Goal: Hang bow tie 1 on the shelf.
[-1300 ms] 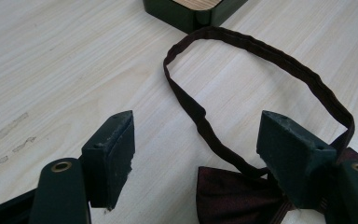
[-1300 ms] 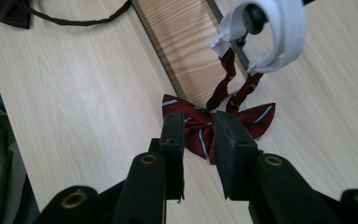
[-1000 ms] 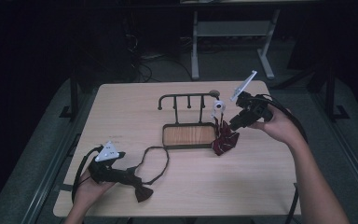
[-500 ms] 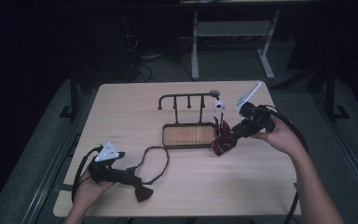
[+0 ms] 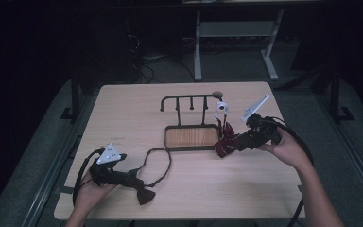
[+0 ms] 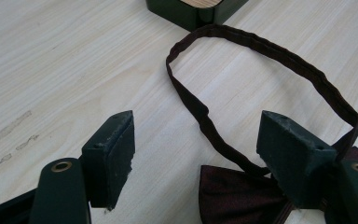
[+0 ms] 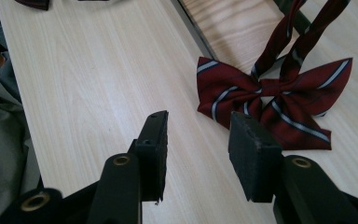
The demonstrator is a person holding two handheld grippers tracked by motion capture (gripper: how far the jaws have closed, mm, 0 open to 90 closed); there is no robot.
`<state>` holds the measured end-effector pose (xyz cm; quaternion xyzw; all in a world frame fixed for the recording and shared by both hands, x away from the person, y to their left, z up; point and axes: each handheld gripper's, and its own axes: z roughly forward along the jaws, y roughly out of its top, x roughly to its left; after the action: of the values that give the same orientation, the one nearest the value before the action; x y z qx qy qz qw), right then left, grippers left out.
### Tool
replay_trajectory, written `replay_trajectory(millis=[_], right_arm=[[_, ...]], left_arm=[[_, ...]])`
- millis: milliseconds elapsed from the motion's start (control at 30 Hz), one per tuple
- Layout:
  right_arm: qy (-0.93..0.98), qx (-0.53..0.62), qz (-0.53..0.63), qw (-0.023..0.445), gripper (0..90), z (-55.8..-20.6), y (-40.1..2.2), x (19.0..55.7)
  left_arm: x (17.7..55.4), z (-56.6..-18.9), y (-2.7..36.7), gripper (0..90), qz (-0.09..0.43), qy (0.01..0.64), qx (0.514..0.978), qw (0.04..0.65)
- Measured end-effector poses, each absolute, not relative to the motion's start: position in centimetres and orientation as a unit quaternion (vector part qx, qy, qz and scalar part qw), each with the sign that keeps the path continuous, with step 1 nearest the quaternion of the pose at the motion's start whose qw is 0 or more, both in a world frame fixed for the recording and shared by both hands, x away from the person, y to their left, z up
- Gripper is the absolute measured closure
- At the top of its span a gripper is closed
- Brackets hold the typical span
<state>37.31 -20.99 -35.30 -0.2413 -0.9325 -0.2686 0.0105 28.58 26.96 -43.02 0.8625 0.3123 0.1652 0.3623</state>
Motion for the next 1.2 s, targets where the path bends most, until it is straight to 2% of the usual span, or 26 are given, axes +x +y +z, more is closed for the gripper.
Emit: replay_trajectory(millis=[1200], right_arm=[[-0.928,-0.238,-0.284,0.028,52.6,-39.3,-21.6,34.4]], left_arm=[[28.6,-43.2,26.6,28.2,0.164,0.31,0.867,0.354]])
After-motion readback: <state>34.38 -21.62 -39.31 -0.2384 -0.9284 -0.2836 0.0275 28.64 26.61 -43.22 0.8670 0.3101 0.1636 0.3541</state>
